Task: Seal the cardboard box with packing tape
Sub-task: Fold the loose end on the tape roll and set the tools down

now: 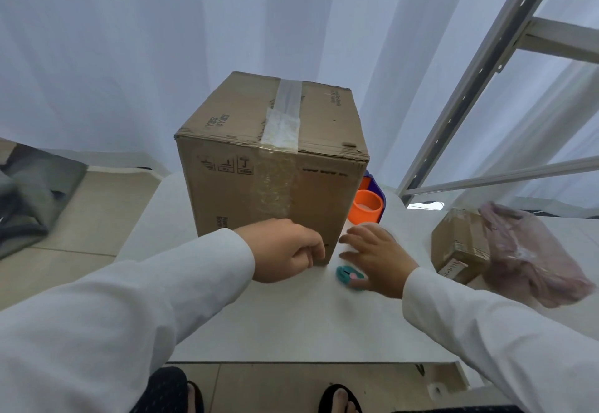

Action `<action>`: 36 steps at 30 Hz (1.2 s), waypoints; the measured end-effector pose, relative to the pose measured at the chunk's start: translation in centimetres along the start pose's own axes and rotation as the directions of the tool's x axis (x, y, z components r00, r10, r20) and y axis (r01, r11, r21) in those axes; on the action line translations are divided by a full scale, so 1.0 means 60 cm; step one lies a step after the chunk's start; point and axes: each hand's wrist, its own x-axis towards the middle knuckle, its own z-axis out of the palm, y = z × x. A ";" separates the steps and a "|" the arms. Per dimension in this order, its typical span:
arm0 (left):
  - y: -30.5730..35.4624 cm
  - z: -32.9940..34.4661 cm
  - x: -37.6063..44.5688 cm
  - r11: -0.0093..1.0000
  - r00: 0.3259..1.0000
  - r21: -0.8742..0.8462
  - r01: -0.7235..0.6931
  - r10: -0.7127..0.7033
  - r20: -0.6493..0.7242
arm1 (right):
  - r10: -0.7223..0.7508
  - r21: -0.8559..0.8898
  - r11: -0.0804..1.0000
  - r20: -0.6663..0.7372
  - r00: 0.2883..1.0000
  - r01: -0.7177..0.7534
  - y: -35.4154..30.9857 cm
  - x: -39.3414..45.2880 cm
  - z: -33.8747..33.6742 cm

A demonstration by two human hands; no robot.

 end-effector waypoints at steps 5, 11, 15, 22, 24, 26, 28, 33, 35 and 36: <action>-0.001 -0.003 0.000 1.000 1.000 0.001 0.014 -0.014 -0.004 | -0.087 -0.198 0.975 0.063 0.994 0.098 -0.031 -0.007 0.015; -0.005 -0.004 0.004 0.999 0.999 0.009 0.043 -0.043 -0.028 | -0.154 -0.001 0.988 -0.006 0.988 0.154 -0.036 -0.039 0.030; -0.003 -0.001 0.005 0.998 0.999 0.041 0.036 -0.034 -0.039 | -0.011 0.293 0.955 -0.101 0.995 0.040 -0.039 -0.070 0.015; 0.000 -0.012 -0.002 0.999 0.982 -0.032 -0.026 0.020 -0.187 | 0.799 0.787 0.310 0.090 0.595 -0.534 0.048 -0.081 0.009; -0.009 -0.013 -0.003 0.999 0.979 -0.045 -0.019 0.010 -0.204 | 0.822 0.654 0.273 0.223 0.524 -0.706 0.067 -0.095 0.027; -0.019 -0.013 -0.001 1.000 0.976 -0.027 -0.016 0.010 -0.217 | 0.803 0.480 0.348 0.291 0.520 -0.806 0.069 -0.104 0.047; -0.028 -0.012 0.002 0.999 0.964 0.031 -0.038 0.045 -0.262 | 0.758 0.414 0.429 0.318 0.569 -0.803 0.059 -0.100 0.065; -0.027 -0.024 0.001 0.933 0.782 0.277 -0.230 0.347 -0.519 | 0.680 0.374 0.525 0.356 0.641 -0.764 0.045 -0.083 0.077; -0.023 -0.038 -0.005 0.895 0.655 0.347 -0.280 0.442 -0.613 | 0.672 0.367 0.523 0.378 0.637 -0.769 0.050 -0.080 0.065; -0.023 -0.046 -0.008 0.891 0.584 0.369 -0.263 0.452 -0.674 | 0.685 0.371 0.513 0.366 0.630 -0.774 0.053 -0.080 0.055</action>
